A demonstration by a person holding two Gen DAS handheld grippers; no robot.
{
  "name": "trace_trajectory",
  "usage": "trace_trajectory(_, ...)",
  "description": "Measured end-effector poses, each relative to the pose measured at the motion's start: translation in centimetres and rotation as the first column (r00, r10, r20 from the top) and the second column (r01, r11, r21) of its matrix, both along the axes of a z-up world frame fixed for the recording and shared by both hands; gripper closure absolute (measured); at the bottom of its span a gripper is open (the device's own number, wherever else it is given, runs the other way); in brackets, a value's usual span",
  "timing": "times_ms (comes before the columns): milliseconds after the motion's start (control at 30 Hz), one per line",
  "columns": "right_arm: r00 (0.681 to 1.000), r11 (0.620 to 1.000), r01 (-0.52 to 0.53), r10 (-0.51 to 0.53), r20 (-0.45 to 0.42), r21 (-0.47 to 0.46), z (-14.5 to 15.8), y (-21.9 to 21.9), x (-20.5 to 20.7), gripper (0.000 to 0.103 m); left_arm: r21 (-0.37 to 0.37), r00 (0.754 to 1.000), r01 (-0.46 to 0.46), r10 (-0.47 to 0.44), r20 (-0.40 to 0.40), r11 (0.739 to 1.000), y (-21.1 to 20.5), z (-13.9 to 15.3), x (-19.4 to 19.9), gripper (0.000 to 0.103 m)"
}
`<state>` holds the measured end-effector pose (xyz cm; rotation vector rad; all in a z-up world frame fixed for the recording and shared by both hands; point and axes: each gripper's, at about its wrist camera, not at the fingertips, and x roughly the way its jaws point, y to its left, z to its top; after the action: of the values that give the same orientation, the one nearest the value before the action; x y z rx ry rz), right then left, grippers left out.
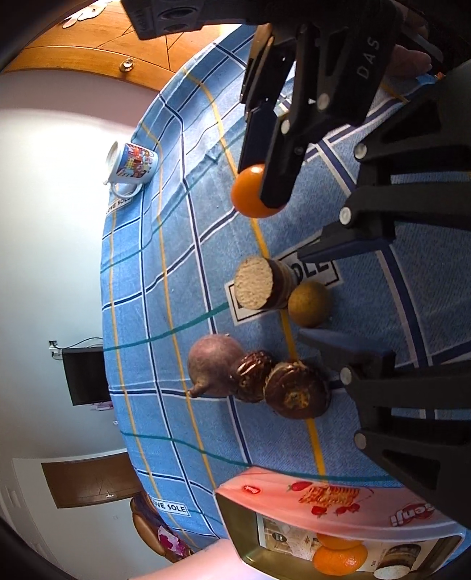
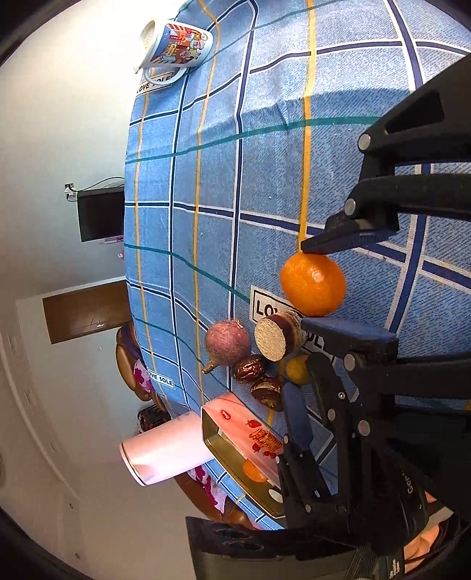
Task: Organize fruits
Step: 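Grasp an orange with the right tool while the left tool grasps a kiwi, then lift the kiwi with the left tool while the right tool carries the orange toward the tin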
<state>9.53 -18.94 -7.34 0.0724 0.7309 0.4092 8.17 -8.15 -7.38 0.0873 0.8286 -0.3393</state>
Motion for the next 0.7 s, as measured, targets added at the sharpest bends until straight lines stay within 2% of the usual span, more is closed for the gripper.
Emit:
trace_trajectory(67, 1.000, 1.000, 0.001, -0.001, 0.001, 0.008, -0.1, -0.1, 0.0, 0.066, -0.028, 1.000, 0.003, -0.003, -0.028, 1.000, 0.1, -0.2, 0.4, 0.068)
trace_trajectory(100, 1.000, 1.000, 0.001, -0.001, 0.003, 0.008, -0.1, -0.1, 0.0, 0.066, -0.035, 0.999, 0.003, -0.004, -0.042, 0.999, 0.2, -0.4, 0.5, 0.074)
trace_trajectory(233, 1.000, 1.000, 0.001, -0.001, 0.009, 0.024, -0.1, -0.3, -0.1, 0.066, -0.060, 0.999, -0.003, 0.001, -0.037, 0.998, 0.5, -0.3, 0.3, 0.075)
trace_trajectory(700, 0.993, 0.996, -0.019, 0.009, 0.117, 0.082, 1.0, -0.9, -1.8, 0.066, -0.052, 0.987, -0.027, 0.035, 0.157, 0.998, 0.9, 1.7, -2.3, 0.075)
